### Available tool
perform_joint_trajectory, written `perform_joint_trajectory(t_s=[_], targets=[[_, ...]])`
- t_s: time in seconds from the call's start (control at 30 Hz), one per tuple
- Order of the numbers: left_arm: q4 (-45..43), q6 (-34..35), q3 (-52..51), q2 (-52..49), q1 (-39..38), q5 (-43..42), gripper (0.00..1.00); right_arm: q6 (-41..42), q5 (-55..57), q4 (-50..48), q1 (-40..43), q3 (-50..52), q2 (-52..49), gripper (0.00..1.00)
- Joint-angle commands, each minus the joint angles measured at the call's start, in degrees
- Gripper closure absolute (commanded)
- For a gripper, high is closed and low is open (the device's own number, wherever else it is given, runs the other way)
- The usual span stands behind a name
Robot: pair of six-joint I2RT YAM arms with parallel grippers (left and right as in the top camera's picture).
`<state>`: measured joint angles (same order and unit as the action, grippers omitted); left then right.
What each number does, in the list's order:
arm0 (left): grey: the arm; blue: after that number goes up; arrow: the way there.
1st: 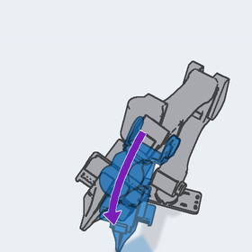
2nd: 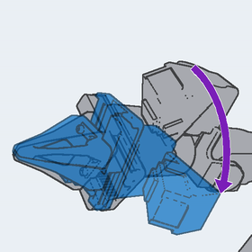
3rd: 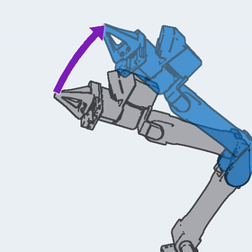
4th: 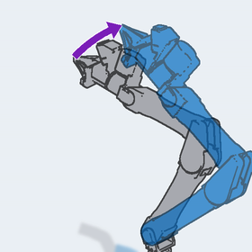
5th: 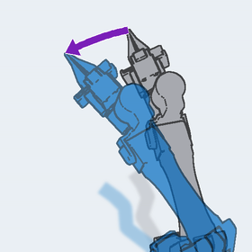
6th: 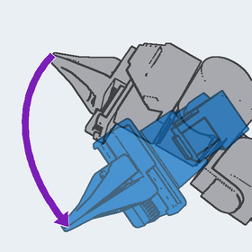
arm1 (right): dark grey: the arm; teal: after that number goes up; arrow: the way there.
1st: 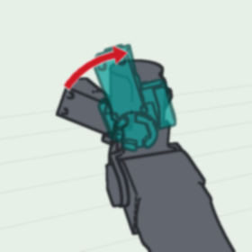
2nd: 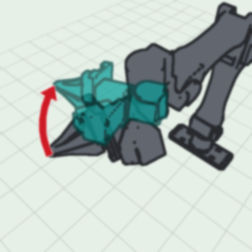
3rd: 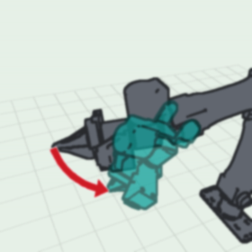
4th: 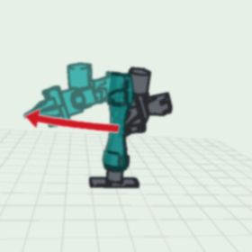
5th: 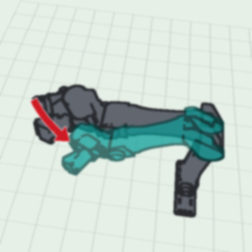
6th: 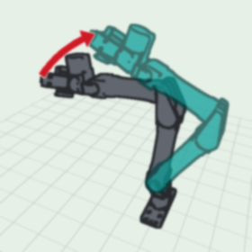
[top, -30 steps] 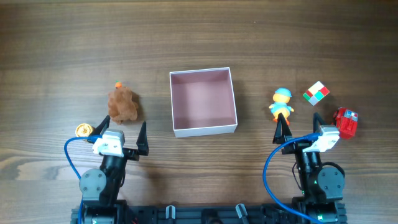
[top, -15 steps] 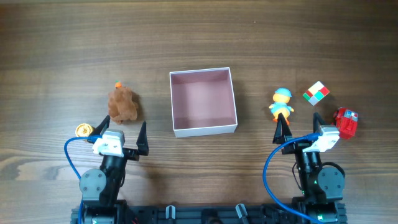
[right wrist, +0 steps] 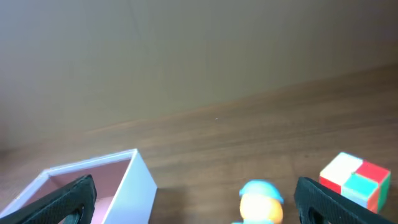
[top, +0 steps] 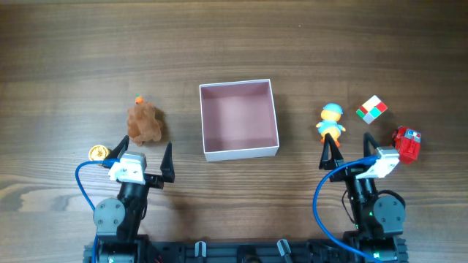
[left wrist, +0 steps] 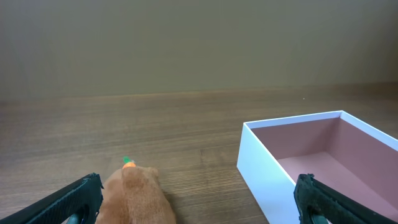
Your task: Pack container
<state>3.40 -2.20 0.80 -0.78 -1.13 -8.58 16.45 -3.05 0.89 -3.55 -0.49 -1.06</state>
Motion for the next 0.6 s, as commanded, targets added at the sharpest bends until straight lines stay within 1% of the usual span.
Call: perform_joint_trajectory(t_s=[0.0, 0.1, 0.2, 0.23, 0.27, 0.33, 0.37, 0.4, 0.47, 0.53, 0.57], targets=[[-0.2, 6.4, -0.5, 0.5, -0.3, 0.7, 0.00, 0.0, -1.7, 3.5, 0.2, -3.3, -3.4, 0.00], [0.6, 11.8, 1.5, -1.4, -0.3, 0.7, 0.00, 0.0, -1.7, 9.2, 0.2, -12.0, -10.4, 0.00], [4.3, 11.9, 7.8, -6.4, -0.3, 0.8, 0.00, -1.5, -1.6, 17.3, 0.2, -23.2, -18.7, 0.00], [5.8, 11.9, 9.9, -8.5, -0.3, 0.8, 0.00, -1.5, -1.1, 22.5, 0.2, -28.7, -22.5, 0.00], [9.1, 11.9, 13.7, -12.6, -0.3, 0.8, 0.00, -1.4, -0.4, 29.2, 0.2, -35.6, -27.6, 0.00], [12.2, 13.1, 17.3, -17.3, -0.3, 0.8, 0.00, -1.4, 0.2, 37.0, 0.2, -43.8, -33.8, 0.00], [14.0, 13.9, 19.6, -20.5, -0.3, 0.7, 0.00, -1.4, 2.2, 43.2, 0.3, -50.4, -38.8, 0.00], [15.3, 14.7, 21.0, -22.6, -0.3, 0.7, 0.00, -1.2, 4.3, 47.4, 0.3, -54.8, -42.0, 0.00], [17.6, 14.7, 23.5, -26.5, -0.3, 0.5, 0.00, -1.1, 7.1, 58.9, 1.9, -68.1, -52.2, 0.00], [18.4, 14.7, 24.0, -28.0, -0.3, 0.0, 0.00, -3.6, 4.7, 67.2, 5.3, -78.1, -60.6, 0.00], [18.9, 14.7, 24.0, -28.1, -0.3, -0.1, 0.00, -8.5, -0.6, 70.1, 7.3, -82.1, -64.4, 0.00]])
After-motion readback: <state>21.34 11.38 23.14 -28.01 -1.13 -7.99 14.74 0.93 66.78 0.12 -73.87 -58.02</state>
